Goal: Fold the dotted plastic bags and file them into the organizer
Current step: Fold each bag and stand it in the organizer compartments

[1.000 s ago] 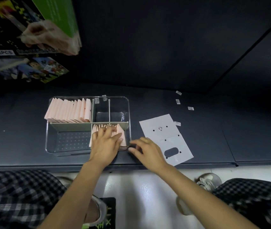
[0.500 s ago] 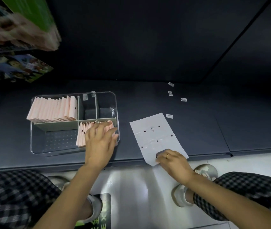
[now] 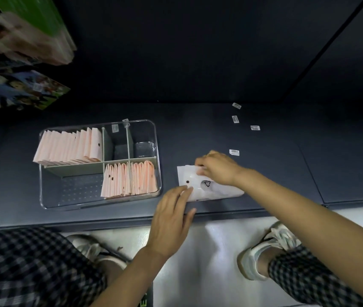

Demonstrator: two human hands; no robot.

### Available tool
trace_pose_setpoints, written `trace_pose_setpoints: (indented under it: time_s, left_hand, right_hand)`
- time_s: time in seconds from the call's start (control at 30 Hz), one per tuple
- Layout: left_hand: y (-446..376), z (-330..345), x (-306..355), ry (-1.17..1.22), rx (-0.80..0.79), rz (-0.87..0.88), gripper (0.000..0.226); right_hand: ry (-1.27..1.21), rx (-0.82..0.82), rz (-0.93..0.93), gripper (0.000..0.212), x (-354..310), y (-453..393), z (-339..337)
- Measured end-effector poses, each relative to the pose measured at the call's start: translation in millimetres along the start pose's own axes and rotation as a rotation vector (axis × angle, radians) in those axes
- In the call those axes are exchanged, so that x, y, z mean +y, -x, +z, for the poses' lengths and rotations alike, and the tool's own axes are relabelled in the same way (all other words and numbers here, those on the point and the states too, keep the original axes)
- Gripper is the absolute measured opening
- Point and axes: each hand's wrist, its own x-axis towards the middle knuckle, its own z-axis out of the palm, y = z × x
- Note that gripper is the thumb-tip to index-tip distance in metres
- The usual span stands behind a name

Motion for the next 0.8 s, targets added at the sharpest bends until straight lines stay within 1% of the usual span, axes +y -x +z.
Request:
trace_pose_setpoints:
  time_s: [0.07,0.2,0.37,0.43,0.53,0.57,0.63,0.67,0.7,0.73,0.8]
  left_hand:
    - [2,8,-5,-0.097,-0.061,0.060,0.042]
    - [8,23,-12,-0.270,-0.169,0.085,0.053]
    - [12,31,-16,-0.417,-0.220,0.117,0.059]
    - [10,32,-16,-0.443,-0.225,0.114,0.060]
    - [8,32,-16,-0.448,-0.230,0.112,0.062]
    - [8,31,-16,-0.445,-0.235,0.112,0.061]
    - [8,31,-17,-0.435,-0.240,0.118,0.060]
    - [8,31,-18,-0.423,-0.245,0.117,0.058]
    - [8,31,-18,-0.408,-0.254,0.113,0.056]
    - [9,31,-19,-0.399,-0.260,0.109,0.056]
    - [8,29,-18,-0.399,-0.275,0.103,0.058]
  right_hand:
    - [0.049,-0.033,0.004,0.016,0,-20,5]
    - [0.121,-0.097,0.036,0.022,0,-44,19]
    - [0.148,-0.123,0.089,0.025,1,-51,28]
    - [0.148,-0.059,0.120,0.028,-1,-46,30]
    - [0.176,0.213,0.149,0.032,-5,-21,39]
    - [0.169,0.296,0.125,0.031,-9,-8,46]
    - [0.146,0.401,0.018,0.030,-18,22,63]
    - [0.157,0.431,-0.046,0.032,-20,36,74]
    - [0.185,0.419,-0.092,0.035,-21,49,84]
    - [0.225,0.379,-0.119,0.039,-18,60,93]
    - [0.301,0.291,-0.110,0.050,-8,81,106]
